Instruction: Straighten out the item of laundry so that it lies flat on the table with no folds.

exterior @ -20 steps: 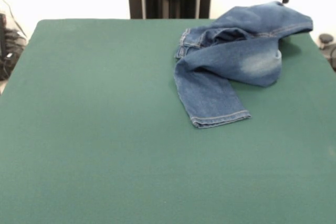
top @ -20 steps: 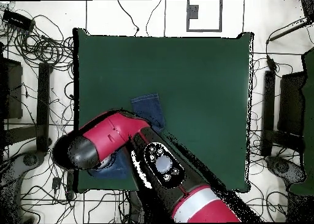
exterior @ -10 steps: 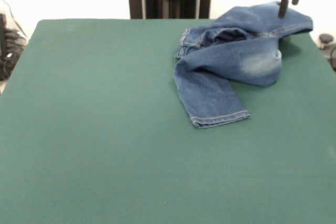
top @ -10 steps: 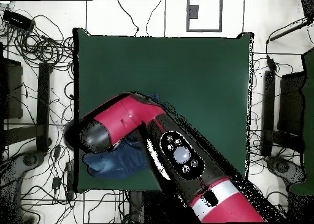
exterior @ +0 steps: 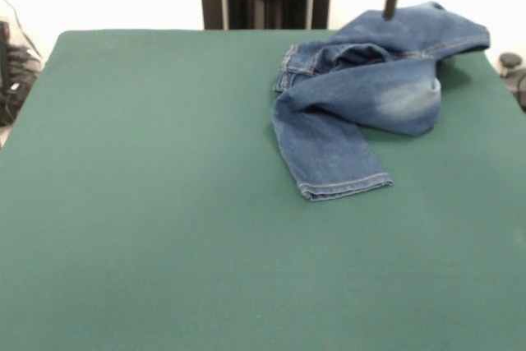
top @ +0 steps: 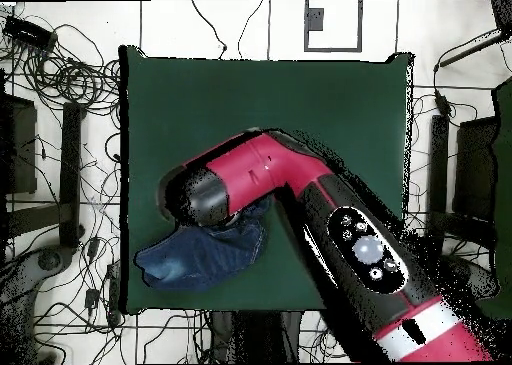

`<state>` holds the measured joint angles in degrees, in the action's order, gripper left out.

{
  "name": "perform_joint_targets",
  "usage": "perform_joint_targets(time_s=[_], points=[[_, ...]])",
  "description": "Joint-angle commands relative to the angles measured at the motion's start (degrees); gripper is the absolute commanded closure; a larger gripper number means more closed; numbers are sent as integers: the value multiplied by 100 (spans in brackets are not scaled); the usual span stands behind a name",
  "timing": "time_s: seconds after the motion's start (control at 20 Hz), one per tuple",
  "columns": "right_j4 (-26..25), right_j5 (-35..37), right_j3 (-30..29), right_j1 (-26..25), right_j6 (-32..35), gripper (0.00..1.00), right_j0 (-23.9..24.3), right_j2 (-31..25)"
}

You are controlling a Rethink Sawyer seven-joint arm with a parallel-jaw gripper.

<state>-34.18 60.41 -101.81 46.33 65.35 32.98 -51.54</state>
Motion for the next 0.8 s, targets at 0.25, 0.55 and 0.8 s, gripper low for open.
perform_joint_targets(time_s=[0.25, 0.55, 0.8], points=[[-488, 521, -22, -575, -2793, 0, 323, -402], [-886, -45, -65, -1138, -3472, 0, 150, -617], [-965, -354, -158, -1374, -2803, 0, 169, -473]])
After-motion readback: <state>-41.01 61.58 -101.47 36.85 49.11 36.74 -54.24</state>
